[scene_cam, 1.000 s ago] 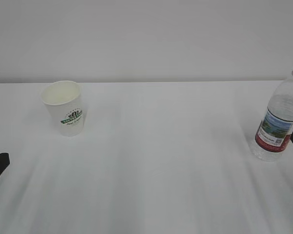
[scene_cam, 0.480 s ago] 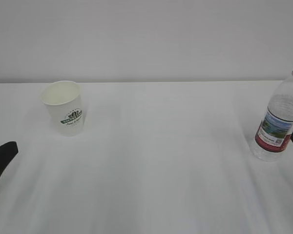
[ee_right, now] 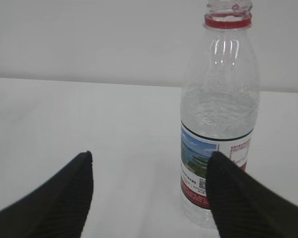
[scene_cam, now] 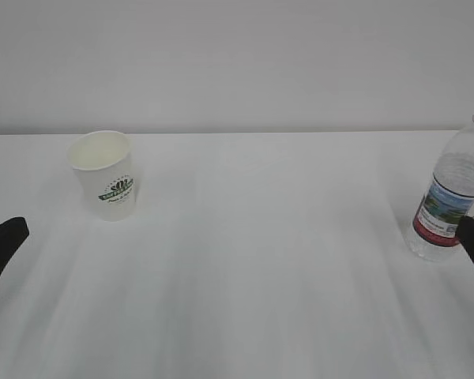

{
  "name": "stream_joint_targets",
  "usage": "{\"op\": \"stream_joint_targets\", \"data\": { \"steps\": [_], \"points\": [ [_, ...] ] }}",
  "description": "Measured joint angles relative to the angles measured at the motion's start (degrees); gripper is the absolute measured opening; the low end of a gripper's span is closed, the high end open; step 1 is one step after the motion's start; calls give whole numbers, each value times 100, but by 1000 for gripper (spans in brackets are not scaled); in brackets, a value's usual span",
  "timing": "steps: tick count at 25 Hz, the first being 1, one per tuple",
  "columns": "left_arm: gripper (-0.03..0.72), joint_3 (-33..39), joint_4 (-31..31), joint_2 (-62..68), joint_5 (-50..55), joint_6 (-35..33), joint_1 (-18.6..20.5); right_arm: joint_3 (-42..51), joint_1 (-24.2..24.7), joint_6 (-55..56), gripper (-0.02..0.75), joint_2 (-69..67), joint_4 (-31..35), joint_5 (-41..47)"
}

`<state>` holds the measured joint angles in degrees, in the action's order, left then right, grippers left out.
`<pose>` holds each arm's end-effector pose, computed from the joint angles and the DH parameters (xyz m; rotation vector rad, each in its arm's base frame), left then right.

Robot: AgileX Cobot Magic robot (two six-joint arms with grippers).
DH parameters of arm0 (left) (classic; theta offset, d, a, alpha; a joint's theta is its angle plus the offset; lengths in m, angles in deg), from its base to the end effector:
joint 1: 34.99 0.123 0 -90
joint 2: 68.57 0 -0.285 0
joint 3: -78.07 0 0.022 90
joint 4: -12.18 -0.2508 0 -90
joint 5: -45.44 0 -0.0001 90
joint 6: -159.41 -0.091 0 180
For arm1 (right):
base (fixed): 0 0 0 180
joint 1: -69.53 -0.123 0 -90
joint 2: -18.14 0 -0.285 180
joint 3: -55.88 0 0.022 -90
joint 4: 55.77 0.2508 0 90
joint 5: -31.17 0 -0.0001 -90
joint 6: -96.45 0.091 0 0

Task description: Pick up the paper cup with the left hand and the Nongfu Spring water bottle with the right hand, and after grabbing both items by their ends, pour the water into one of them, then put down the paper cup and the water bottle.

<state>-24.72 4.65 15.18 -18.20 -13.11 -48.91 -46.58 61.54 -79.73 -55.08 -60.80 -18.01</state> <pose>0.1539 -0.0491 0.1645 0.2341 1.6963 -0.3346 0.1460 0.0266 0.1693 -0.1636 1.7698 0.1663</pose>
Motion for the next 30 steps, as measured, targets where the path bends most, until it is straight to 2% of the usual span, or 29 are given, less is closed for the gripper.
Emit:
{"op": "stream_joint_targets", "data": {
  "steps": [12, 15, 19, 26, 30],
  "points": [
    [454, 0, -5, 0, 0, 0, 0, 0, 0, -225, 535, 0, 63, 32],
    [497, 0, -5, 0, 0, 0, 0, 0, 0, -352, 537, 0, 296, 86],
    [589, 0, -5, 0, 0, 10, 0, 0, 0, -446, 568, 0, 503, 211],
    [610, 0, -5, 0, 0, 10, 0, 0, 0, -465, 589, -384, 561, 223],
    [610, 0, -5, 0, 0, 10, 0, 0, 0, -474, 590, -906, 563, -312]
  ]
}}
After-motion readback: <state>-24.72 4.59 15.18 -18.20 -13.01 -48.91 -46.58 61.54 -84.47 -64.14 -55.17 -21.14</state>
